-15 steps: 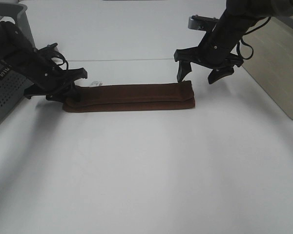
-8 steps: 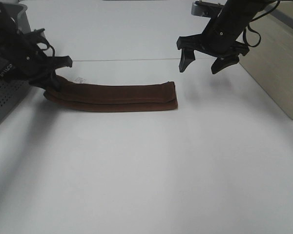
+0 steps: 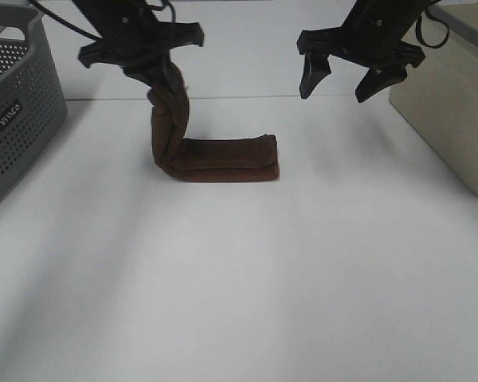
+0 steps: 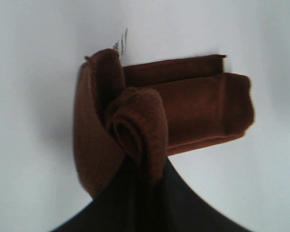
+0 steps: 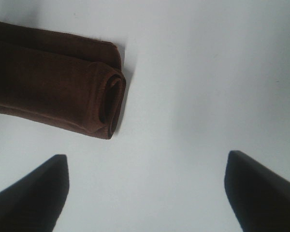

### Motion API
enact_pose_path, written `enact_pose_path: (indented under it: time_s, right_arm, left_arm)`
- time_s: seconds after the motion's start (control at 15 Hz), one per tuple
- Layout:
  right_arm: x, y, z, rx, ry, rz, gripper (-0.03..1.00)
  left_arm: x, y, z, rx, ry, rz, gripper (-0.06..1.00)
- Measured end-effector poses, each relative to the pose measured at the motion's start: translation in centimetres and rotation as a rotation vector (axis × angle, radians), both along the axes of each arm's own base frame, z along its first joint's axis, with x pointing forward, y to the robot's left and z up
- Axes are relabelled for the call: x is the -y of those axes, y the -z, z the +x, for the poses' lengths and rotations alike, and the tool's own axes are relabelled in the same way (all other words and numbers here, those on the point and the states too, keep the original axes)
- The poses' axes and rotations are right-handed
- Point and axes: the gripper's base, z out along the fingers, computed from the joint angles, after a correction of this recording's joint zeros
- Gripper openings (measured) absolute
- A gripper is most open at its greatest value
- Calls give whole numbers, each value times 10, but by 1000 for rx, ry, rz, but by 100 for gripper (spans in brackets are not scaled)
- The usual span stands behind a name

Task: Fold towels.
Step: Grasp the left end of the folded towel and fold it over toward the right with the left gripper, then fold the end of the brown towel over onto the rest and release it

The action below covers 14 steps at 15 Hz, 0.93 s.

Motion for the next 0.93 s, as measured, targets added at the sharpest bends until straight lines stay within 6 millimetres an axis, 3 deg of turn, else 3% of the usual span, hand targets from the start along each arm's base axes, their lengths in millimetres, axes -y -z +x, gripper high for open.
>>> enact_pose_path:
  time_s: [0.2,0.33,0.4,0.6,0.67,0.8,0.93]
  right_arm:
    - [2,-9,-6,-21,22,-6,82]
    - [5,-8,-8,-48,33,-41,82]
    - [7,-7,-9,-56,38,-57,82]
    - [8,-7,-9,-63,40,-71,82]
    - [6,-7,-9,-66,44,-50,82]
    - [-2,-9,-8,-55,47,50,82]
    - [-18,-3,-5,-68,-7,215,82]
  left_arm:
    - [43,37,-1,-54,-51,-121,8]
    - [58,58,1,-90,-102,-215,26]
    - [61,62,2,-104,-122,-259,41]
    - [68,55,5,-102,-144,-360,70]
    - [68,39,10,-43,-94,-373,74]
    - [52,21,22,29,-50,-346,75]
    - [21,9,33,74,-63,-288,75]
